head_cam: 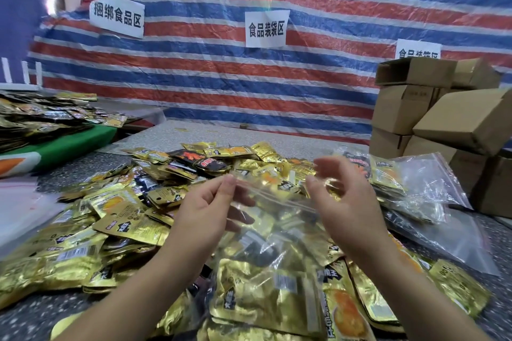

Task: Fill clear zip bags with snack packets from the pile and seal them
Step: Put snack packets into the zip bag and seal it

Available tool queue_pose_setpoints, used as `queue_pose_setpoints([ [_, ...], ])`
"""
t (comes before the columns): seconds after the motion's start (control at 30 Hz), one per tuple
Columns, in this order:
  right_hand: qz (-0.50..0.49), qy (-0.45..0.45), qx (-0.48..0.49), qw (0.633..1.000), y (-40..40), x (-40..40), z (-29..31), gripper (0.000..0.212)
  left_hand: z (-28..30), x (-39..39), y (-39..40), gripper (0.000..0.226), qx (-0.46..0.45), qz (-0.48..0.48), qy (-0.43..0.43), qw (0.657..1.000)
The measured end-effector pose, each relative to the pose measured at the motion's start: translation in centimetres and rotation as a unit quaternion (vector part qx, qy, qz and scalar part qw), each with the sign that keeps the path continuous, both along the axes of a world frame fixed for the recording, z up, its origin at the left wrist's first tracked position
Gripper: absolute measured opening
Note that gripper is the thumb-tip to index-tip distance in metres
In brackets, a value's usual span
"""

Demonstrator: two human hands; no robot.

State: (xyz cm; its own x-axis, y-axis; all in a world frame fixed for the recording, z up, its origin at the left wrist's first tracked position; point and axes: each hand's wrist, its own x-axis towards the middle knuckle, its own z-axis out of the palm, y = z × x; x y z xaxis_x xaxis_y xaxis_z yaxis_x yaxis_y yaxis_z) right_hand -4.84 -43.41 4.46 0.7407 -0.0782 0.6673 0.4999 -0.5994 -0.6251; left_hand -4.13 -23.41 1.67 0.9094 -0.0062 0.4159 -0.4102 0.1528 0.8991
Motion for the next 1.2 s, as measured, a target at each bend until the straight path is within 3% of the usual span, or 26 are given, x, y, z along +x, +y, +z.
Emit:
queue_pose_setpoints([
  [0.07,0.019,-0.01,-0.14,0.99,1.3,0.4,1.9,0.027,0.2,-0.1,-0.1,0.036,-0.001,-0.008,-0.006,1.0],
  [0.13,0.033,0.051,-0.242,0.968,3.0,0.9,3.6,0.028,0.2,-0.1,-0.2,0.037,0.007,-0.011,-0.01,1.0],
  [0.23,0.077,0.165,-0.307,0.934,4.7,1.4,4.6,0.03,0.2,-0.2,-0.3,0.037,0.006,-0.003,-0.013,1.0],
  [0.33,0.118,0.161,-0.3,0.933,5.3,1.8,4.1,0.037,-0.3,0.0,-0.2,0.036,0.043,0.068,-0.043,0.996],
  [0.47,0.158,0.15,-0.269,0.938,5.3,2.3,3.9,0.029,-0.7,0.4,0.1,0.032,0.103,0.141,-0.108,0.979],
  [0.57,0.202,0.181,-0.227,0.935,4.9,2.5,4.1,0.024,-0.7,0.3,0.5,0.029,0.093,0.131,-0.114,0.98],
  [0.77,0.208,0.239,-0.272,0.909,3.4,2.4,4.3,0.037,-0.5,0.3,0.6,0.026,0.089,0.135,-0.13,0.978],
  [0.93,0.181,0.171,-0.291,0.924,3.0,2.0,5.0,0.037,0.0,0.5,0.9,0.027,0.113,0.166,-0.144,0.969],
  [1.2,0.166,0.175,-0.311,0.919,3.4,1.6,5.4,0.028,-0.1,0.2,0.6,0.032,0.083,0.143,-0.141,0.976],
])
